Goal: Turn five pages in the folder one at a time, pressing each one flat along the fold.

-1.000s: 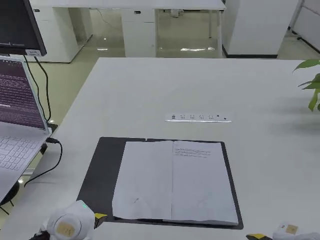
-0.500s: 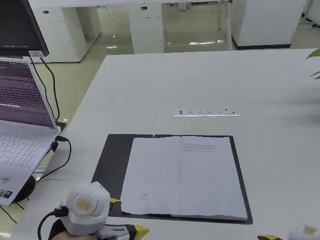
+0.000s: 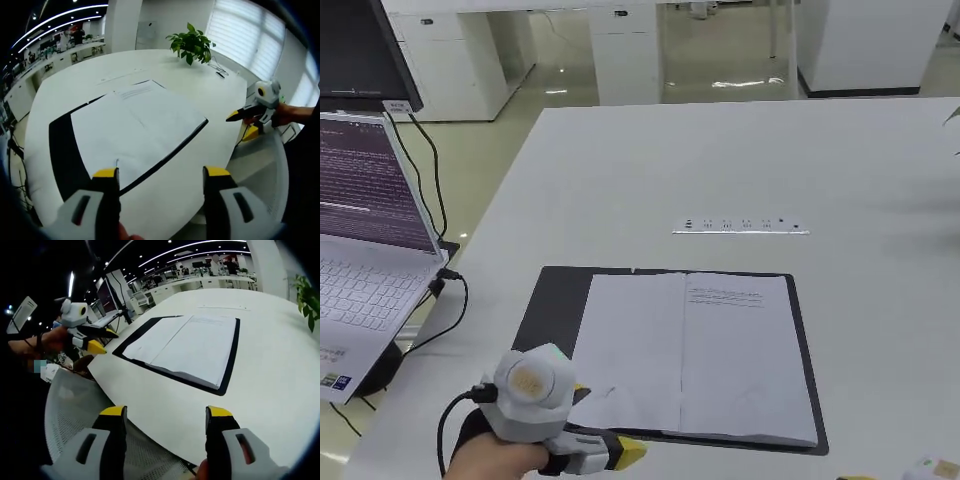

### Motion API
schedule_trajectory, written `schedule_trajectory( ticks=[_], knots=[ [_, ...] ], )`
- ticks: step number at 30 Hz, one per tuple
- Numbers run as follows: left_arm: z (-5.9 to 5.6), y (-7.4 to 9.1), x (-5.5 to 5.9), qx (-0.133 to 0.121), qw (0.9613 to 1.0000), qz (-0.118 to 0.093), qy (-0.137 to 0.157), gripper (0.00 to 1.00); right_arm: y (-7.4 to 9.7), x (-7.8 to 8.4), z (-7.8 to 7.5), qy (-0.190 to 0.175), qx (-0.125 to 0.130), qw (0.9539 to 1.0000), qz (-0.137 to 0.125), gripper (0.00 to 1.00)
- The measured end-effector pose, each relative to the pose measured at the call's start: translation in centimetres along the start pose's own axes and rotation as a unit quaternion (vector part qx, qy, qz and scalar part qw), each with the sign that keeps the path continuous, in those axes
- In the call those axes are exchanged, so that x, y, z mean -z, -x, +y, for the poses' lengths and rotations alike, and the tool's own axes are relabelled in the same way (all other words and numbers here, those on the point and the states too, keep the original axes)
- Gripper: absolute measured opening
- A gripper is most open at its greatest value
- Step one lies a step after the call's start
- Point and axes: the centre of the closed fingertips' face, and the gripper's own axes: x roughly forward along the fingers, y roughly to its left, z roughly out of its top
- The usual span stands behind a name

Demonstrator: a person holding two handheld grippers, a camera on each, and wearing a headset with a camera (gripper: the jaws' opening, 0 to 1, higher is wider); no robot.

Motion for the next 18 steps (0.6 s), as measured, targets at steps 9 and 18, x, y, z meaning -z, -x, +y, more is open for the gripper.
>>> schedule_trajectory(
  ticks=[9,18],
  knots=[
    [-2.1,-2.2,-0.9,0.022,0.9993,0.018,-0.026,0.67,0.1,0.5,0.3,-0.008,-0.008,0.9999,0.004,0.61],
    [-3.5,-4.3,-1.6,0.043,0.997,0.036,-0.053,0.67,0.1,0.3,0.2,-0.012,-0.007,0.9999,-0.001,0.61]
  ],
)
